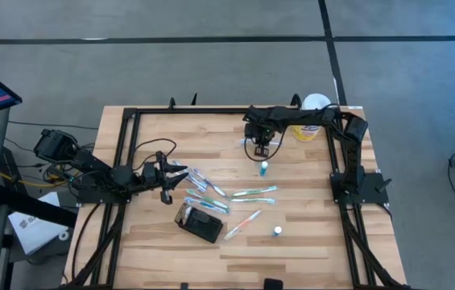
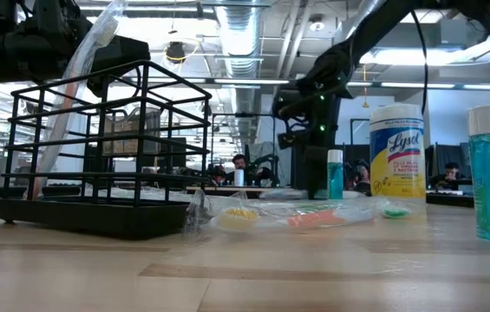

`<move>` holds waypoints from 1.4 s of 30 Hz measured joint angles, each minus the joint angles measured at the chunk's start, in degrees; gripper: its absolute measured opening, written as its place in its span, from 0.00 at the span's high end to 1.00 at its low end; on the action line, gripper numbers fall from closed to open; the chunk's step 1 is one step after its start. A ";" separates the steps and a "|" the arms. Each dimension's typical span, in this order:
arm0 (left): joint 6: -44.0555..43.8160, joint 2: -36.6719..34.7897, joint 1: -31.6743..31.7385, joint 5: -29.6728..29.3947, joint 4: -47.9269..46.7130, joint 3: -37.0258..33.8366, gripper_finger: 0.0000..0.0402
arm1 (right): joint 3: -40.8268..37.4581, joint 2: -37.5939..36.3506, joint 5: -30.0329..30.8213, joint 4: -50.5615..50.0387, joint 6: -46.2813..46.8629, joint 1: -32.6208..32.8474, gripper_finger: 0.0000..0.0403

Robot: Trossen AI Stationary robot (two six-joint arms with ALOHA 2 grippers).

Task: Pick & Place toothbrushing station
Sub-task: Put the blue toothbrush into the mesh organizer

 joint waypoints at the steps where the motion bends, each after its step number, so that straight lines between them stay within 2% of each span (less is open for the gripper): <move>1: 0.00 0.00 -0.02 -0.01 0.01 -0.01 0.74 | 0.81 0.00 -0.03 -0.58 0.21 0.22 0.99; 11: 0.13 0.00 -0.01 -0.04 0.24 -0.01 0.74 | 11.69 -0.07 -1.92 -4.64 0.73 5.59 1.00; 29: 0.22 0.00 -0.02 -0.07 1.28 -0.02 0.74 | 31.32 -0.13 -4.67 -7.15 0.01 19.35 0.99; 35: 0.22 0.00 0.00 -0.09 2.08 0.00 0.74 | 34.67 -0.29 -7.19 -7.33 -2.09 22.42 0.99; 42: 0.24 0.00 0.00 -0.11 2.04 0.36 0.74 | 34.96 -2.15 -9.68 -3.08 -3.60 25.58 0.99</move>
